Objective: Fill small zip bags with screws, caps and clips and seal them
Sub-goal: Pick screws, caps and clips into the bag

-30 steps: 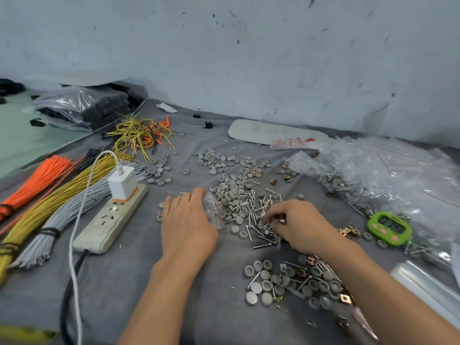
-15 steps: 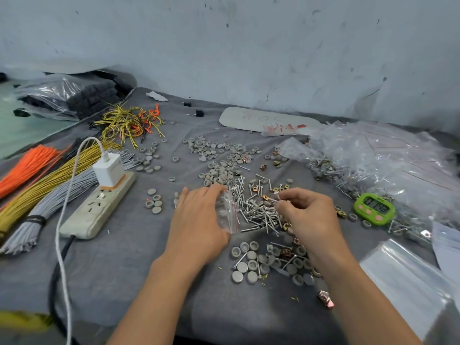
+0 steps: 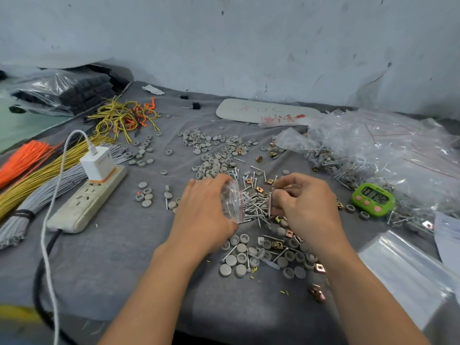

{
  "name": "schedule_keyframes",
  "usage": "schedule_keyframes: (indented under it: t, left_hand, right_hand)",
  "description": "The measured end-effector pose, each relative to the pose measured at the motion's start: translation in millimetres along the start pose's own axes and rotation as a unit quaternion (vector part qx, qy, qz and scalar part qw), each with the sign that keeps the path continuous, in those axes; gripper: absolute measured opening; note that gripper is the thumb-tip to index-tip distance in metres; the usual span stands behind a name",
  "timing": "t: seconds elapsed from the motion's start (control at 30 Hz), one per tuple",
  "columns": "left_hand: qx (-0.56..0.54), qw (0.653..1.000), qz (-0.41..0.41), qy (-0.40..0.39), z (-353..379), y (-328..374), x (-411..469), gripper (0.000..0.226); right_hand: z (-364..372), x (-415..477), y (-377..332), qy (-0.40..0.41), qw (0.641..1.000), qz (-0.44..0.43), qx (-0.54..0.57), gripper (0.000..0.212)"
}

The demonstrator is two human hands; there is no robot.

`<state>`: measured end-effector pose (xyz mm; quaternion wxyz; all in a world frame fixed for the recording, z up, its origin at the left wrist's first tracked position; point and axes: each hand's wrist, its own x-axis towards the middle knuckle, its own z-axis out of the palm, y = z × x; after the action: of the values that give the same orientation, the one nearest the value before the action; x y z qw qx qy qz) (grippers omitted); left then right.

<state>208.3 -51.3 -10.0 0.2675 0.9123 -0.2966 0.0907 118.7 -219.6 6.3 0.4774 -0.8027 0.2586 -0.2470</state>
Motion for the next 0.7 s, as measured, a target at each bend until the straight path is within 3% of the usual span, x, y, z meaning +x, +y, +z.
schedule_keyframes:
  t: [0.13,0.2,0.33,0.5,0.7]
  left_hand:
    - [-0.025,1.000,0.007,-0.010,2.6,0.8,-2.9,0.081]
    - [-0.031,0.999,0.010,-0.016,2.6,0.4,-4.3,0.087]
    - [-0.035,0.999,0.029,-0.003,2.2,-0.4,-8.0,0.086]
    - [-0.024,0.999,0.042,-0.010,1.1,-1.5,-6.3,0.083]
    - [-0.076,0.996,0.039,-0.004,-3.2,4.1,-4.4,0.079]
  right_hand:
    - [4.7,-6.6,0.9,0.036,0.993,-0.052,-0.098,0.014]
    - [5.5,-9.0,1.5,0.039,0.995,-0.048,-0.081,0.016]
    - [9.9,-15.6,1.5,-0.013,0.995,0.028,0.099,0.021]
    - [10.6,-15.8,-6.6,-0.106,0.954,0.066,0.274,0.029]
    - [15.2,-17.8,-16.9,-0.141,0.975,0.005,0.169,0.019]
